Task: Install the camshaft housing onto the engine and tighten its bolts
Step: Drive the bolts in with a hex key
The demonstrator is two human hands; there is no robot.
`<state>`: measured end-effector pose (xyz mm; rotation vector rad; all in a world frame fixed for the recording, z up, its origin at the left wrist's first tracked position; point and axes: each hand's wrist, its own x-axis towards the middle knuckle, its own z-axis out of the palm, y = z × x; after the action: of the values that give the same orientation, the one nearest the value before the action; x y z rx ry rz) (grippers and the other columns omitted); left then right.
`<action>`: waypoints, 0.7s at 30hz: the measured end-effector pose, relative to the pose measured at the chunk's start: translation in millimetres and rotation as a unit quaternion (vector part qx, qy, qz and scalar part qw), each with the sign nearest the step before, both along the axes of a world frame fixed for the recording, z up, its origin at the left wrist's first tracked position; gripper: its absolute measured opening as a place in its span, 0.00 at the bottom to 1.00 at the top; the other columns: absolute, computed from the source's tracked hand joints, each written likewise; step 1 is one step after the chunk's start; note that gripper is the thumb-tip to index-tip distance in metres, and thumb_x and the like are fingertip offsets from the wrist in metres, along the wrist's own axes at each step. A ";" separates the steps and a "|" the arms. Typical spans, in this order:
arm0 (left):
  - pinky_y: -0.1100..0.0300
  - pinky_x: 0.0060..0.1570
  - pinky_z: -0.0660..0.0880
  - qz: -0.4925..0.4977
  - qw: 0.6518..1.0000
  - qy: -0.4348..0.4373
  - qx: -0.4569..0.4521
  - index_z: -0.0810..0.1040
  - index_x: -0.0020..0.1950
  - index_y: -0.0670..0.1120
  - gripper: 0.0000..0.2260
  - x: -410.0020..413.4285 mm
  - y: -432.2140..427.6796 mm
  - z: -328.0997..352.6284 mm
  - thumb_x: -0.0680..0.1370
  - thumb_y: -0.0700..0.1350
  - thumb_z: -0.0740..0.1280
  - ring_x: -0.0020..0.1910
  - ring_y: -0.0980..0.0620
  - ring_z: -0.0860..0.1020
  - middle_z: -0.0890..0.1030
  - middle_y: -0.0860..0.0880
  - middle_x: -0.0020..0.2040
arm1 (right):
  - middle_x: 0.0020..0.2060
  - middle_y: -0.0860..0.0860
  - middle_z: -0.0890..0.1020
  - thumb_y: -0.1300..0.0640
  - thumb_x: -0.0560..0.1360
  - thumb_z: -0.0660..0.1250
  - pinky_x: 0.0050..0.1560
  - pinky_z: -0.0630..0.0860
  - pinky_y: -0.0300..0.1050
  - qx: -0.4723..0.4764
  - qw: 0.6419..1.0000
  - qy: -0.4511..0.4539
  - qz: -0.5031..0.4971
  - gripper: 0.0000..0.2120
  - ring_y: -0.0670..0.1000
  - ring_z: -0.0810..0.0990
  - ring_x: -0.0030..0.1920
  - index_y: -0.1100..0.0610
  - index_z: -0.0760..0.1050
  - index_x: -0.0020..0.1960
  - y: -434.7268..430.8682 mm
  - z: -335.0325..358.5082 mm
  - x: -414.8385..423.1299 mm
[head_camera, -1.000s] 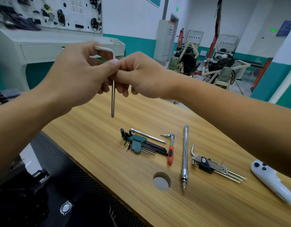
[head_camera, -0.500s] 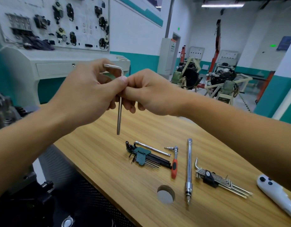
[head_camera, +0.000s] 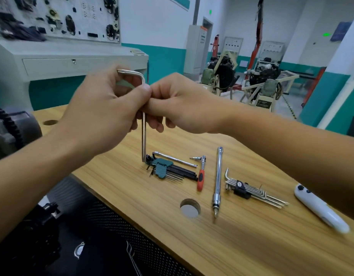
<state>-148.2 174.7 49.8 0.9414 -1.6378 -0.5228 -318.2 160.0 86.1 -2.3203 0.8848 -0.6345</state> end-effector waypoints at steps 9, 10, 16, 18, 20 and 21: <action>0.53 0.32 0.75 -0.033 0.999 -0.039 -0.007 0.78 0.45 0.59 0.08 -19.3 -5.5 -3.5 0.72 0.60 0.65 0.27 0.51 0.79 0.81 0.51 0.29 | 0.35 0.61 0.80 0.64 0.83 0.59 0.33 0.70 0.31 -0.012 1.000 0.003 -0.010 0.13 0.48 0.76 0.33 0.73 0.77 0.49 -3.4 -6.6 -27.3; 0.53 0.32 0.75 -0.034 0.998 -0.043 -0.007 0.78 0.45 0.58 0.08 -20.3 -6.2 -2.7 0.73 0.60 0.66 0.27 0.51 0.79 0.81 0.50 0.29 | 0.34 0.59 0.80 0.64 0.83 0.59 0.33 0.70 0.31 -0.013 1.000 0.007 -0.011 0.13 0.47 0.76 0.32 0.73 0.77 0.49 -4.8 -5.9 -29.2; 0.53 0.31 0.75 -0.048 0.998 -0.039 -0.006 0.78 0.47 0.54 0.07 -30.5 -10.9 -4.5 0.76 0.57 0.65 0.28 0.50 0.79 0.80 0.48 0.30 | 0.30 0.52 0.78 0.64 0.83 0.60 0.33 0.70 0.31 -0.010 0.999 0.026 -0.031 0.13 0.44 0.76 0.30 0.73 0.77 0.48 -5.3 -3.2 -40.9; 0.52 0.30 0.75 -0.063 0.998 -0.031 -0.006 0.78 0.46 0.55 0.10 -37.0 -11.8 -8.0 0.74 0.60 0.65 0.27 0.50 0.79 0.81 0.47 0.31 | 0.31 0.52 0.78 0.64 0.82 0.60 0.33 0.70 0.31 -0.009 0.998 0.040 -0.044 0.13 0.45 0.76 0.31 0.73 0.77 0.48 2.3 -1.8 -46.5; 0.50 0.29 0.76 -0.082 0.996 -0.026 -0.012 0.77 0.47 0.58 0.12 -48.5 -13.3 -12.2 0.73 0.64 0.64 0.27 0.50 0.79 0.81 0.48 0.31 | 0.31 0.52 0.78 0.64 0.82 0.60 0.34 0.70 0.32 -0.001 0.997 0.055 -0.057 0.12 0.46 0.76 0.31 0.72 0.78 0.48 11.8 -0.2 -55.9; 0.50 0.29 0.76 -0.092 0.995 -0.025 -0.015 0.77 0.47 0.59 0.13 -55.0 -14.0 -14.1 0.72 0.65 0.63 0.27 0.50 0.79 0.81 0.49 0.30 | 0.31 0.52 0.78 0.65 0.82 0.59 0.34 0.70 0.32 0.002 0.996 0.061 -0.061 0.12 0.46 0.76 0.31 0.71 0.78 0.48 15.5 0.3 -62.0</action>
<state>-203.2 160.7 35.7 0.7907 -1.7826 -0.6022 -380.1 175.5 86.4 -2.3345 1.0893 -0.5448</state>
